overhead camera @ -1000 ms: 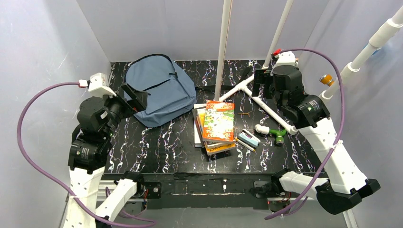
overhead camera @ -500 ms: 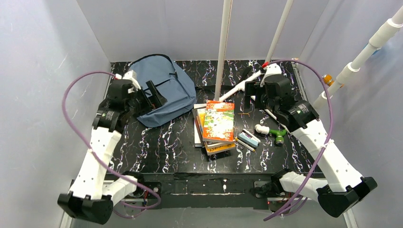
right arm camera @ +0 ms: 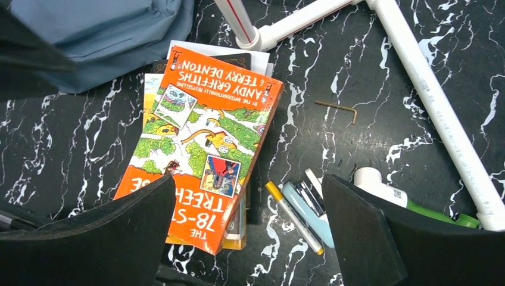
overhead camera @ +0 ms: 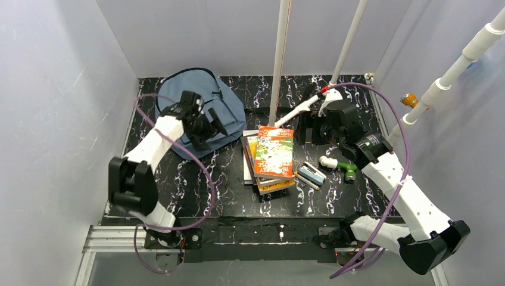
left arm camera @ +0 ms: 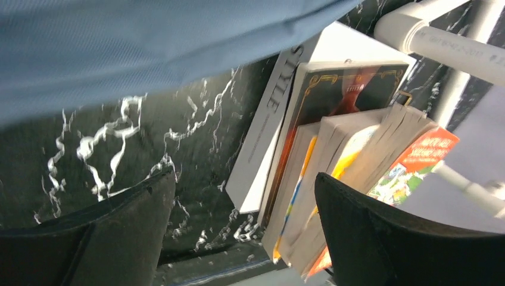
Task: Pack the student bag
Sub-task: Adjust the student bag at the center of the board.
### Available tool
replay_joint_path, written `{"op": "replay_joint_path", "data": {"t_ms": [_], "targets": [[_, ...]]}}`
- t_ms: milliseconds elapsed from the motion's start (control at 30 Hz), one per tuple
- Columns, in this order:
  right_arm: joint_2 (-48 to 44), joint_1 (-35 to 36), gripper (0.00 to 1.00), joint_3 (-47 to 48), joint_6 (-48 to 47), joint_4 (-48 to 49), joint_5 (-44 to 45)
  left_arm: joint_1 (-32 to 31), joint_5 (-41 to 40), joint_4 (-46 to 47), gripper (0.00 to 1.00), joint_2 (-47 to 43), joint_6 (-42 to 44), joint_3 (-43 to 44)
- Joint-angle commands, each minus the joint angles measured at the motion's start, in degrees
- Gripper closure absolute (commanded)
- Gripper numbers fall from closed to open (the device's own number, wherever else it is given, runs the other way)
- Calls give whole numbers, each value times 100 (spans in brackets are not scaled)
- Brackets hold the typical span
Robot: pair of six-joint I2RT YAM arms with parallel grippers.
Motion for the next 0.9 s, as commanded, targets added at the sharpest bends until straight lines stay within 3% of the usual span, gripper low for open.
{"op": "replay_joint_path", "data": {"t_ms": [0, 233, 500, 600, 733, 867], "targets": [[-123, 24, 0, 117, 11, 164, -180, -187, -483, -726, 14, 804, 1413, 1401], [-154, 24, 0, -81, 54, 168, -269, -317, -1221, -978, 9, 1771, 2417, 2738], [48, 24, 0, 88, 62, 28, -410, -495, -1514, -1436, 9, 3549, 2457, 4619], [4, 24, 0, 60, 42, -24, -368, -527, -1777, -1743, 14, 4007, 2617, 5038], [-24, 24, 0, -47, 50, 22, -349, -528, -2316, -1923, 31, 4030, 2924, 4597], [55, 24, 0, -161, 55, 164, -431, -528, -3188, -2101, 74, 3495, 3105, 3510]]}}
